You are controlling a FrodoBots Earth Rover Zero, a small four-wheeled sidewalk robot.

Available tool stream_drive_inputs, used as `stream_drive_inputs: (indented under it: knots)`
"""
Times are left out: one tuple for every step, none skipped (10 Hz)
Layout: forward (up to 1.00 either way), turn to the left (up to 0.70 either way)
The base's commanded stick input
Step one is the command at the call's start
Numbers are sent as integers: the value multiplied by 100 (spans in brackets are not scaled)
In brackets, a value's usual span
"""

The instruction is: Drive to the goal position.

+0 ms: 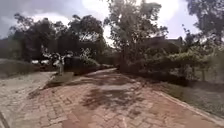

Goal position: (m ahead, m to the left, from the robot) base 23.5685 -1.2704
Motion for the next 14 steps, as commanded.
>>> stream_drive_inputs:
  knots:
    - [70, 0]
    - [70, 0]
    - [70, 0]
    - [70, 0]
    - [70, 0]
    - [70, 0]
    - [70, 0]
    - [70, 0]
    - [70, 0]
    - [70, 0]
    - [70, 0]
    - [70, 0]
    - [70, 0]
    - [70, 0]
